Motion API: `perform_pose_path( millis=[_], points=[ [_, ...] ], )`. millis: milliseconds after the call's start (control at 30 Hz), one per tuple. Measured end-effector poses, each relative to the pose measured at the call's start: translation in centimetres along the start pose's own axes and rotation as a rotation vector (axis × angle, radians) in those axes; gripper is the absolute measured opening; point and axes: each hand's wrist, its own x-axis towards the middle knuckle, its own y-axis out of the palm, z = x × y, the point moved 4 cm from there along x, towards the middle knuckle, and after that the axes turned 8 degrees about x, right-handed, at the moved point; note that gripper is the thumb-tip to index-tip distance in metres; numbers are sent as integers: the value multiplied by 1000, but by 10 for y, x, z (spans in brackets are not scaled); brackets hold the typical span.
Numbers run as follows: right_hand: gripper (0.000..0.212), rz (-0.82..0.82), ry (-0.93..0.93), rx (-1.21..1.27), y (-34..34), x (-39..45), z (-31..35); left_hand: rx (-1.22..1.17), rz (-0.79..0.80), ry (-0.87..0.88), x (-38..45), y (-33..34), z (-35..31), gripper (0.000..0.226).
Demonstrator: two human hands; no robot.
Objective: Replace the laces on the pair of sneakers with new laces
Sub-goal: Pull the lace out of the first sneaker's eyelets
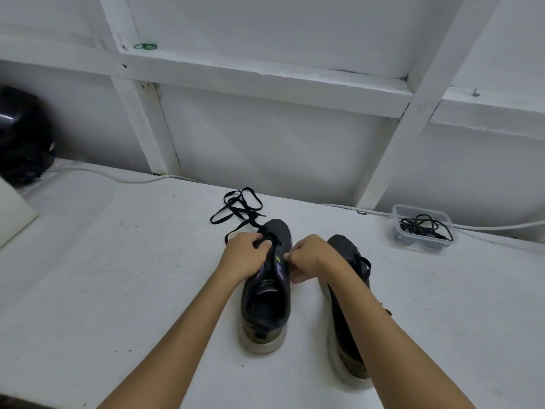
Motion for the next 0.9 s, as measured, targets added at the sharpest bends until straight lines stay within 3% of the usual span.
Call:
perform_pose_path(
  millis=[100, 200, 300, 533, 633, 767, 833, 900],
  points=[
    [14, -3, -60, -23, -8, -1, -1, 17, 133, 38, -3, 7, -4, 57],
    [6, -120, -258, 0, -24, 4, 5, 14, 211, 66, -7, 17, -2, 73],
    [14, -98, -377, -64, -20, 7, 11, -23, 225, 58, -13, 22, 0, 96],
    [12, -134, -514, -458, -5, 8, 19, -36, 199, 43, -21, 26, -3, 82],
    [11, -242, -546, -266, -18, 12, 22, -50, 186, 12, -23, 29, -4, 76],
    [14, -543, -519, 151, -53, 19, 19, -41, 190, -2, -25, 32, -4, 74],
    [5, -563, -470, 100, -57, 18, 18, -39, 184, -5, -25, 32, -5, 74],
    [19, -463, -331, -56, -49, 13, 14, -41, 178, -10, -25, 32, -5, 74]
  ],
)
